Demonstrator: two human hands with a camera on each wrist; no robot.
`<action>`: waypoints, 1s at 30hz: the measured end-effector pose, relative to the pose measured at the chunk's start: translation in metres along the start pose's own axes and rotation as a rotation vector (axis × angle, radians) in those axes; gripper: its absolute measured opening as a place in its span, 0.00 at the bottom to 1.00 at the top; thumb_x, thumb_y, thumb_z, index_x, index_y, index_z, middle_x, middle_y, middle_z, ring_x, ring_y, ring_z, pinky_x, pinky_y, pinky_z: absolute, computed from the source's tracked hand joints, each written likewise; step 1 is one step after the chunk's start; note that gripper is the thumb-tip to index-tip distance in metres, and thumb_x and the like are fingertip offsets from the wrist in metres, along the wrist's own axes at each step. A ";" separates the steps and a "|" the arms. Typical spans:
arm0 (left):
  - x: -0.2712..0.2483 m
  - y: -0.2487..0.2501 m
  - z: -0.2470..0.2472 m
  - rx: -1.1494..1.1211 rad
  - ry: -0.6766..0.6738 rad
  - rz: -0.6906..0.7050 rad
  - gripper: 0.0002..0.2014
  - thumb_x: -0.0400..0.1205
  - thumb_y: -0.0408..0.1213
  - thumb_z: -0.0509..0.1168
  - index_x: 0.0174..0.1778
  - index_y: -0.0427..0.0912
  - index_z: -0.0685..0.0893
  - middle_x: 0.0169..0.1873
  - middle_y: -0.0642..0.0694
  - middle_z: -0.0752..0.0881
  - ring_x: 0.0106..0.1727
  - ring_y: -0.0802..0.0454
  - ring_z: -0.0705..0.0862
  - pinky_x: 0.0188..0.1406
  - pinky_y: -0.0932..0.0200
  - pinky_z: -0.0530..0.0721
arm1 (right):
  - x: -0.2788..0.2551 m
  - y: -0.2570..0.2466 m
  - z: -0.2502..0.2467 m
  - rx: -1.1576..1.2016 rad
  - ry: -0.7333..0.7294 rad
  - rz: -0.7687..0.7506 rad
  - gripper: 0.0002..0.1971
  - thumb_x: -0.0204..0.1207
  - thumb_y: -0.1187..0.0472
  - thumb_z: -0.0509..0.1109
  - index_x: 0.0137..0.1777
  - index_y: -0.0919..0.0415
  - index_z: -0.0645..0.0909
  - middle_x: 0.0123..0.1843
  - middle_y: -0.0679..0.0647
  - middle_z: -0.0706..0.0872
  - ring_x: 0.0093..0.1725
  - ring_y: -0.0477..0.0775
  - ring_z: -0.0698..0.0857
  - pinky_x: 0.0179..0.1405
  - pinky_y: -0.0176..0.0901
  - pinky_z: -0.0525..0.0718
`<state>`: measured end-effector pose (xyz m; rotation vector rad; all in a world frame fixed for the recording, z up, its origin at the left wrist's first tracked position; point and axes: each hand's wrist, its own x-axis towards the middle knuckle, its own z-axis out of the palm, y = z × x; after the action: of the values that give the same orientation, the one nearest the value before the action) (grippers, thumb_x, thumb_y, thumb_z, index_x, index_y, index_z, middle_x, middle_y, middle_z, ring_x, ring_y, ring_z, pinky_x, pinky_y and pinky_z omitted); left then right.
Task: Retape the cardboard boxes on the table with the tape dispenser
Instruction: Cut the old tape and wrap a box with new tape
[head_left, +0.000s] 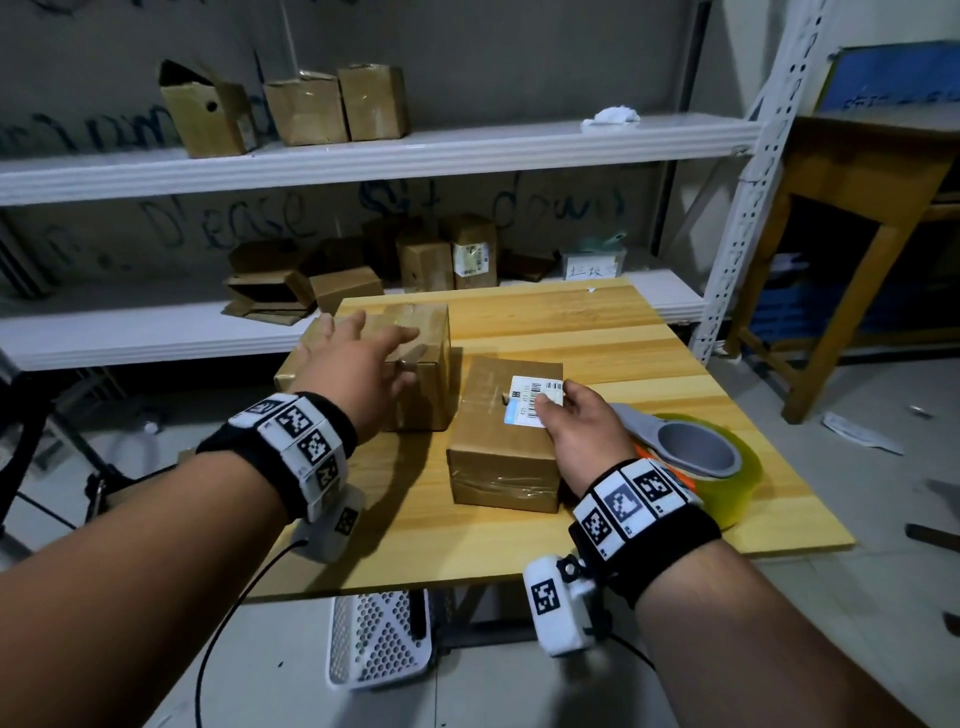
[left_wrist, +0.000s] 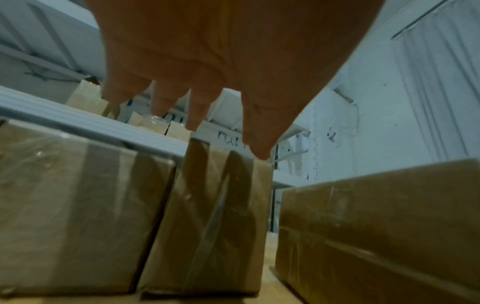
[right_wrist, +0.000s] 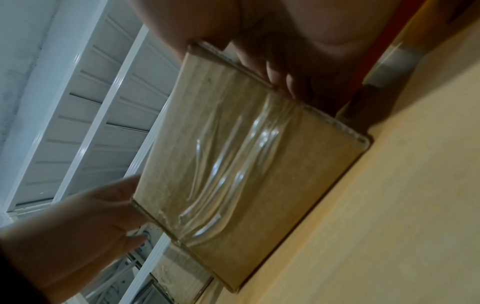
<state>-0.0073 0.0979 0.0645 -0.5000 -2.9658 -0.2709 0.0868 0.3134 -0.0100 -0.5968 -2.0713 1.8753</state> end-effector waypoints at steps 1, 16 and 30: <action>-0.006 0.002 -0.002 -0.065 0.034 0.006 0.27 0.86 0.54 0.66 0.82 0.69 0.70 0.89 0.44 0.63 0.90 0.35 0.58 0.86 0.30 0.62 | -0.001 -0.001 -0.001 0.011 -0.006 0.001 0.09 0.88 0.58 0.70 0.65 0.53 0.81 0.51 0.44 0.90 0.58 0.56 0.90 0.69 0.61 0.87; -0.106 0.013 0.033 -0.831 -0.020 -0.004 0.21 0.77 0.43 0.80 0.66 0.59 0.87 0.70 0.61 0.81 0.66 0.63 0.83 0.52 0.66 0.83 | -0.051 0.000 0.008 -0.058 -0.166 0.004 0.25 0.84 0.54 0.75 0.80 0.51 0.75 0.64 0.44 0.89 0.61 0.45 0.90 0.65 0.50 0.90; -0.106 0.003 0.045 -0.974 0.028 -0.003 0.23 0.67 0.51 0.81 0.59 0.57 0.90 0.65 0.59 0.86 0.65 0.61 0.85 0.54 0.55 0.89 | -0.043 -0.053 -0.066 -0.669 0.252 -0.162 0.15 0.82 0.36 0.68 0.58 0.44 0.84 0.53 0.45 0.89 0.55 0.53 0.88 0.54 0.52 0.86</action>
<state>0.0893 0.0764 0.0055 -0.5438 -2.6052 -1.7091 0.1491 0.3466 0.0532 -0.7325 -2.4577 0.9344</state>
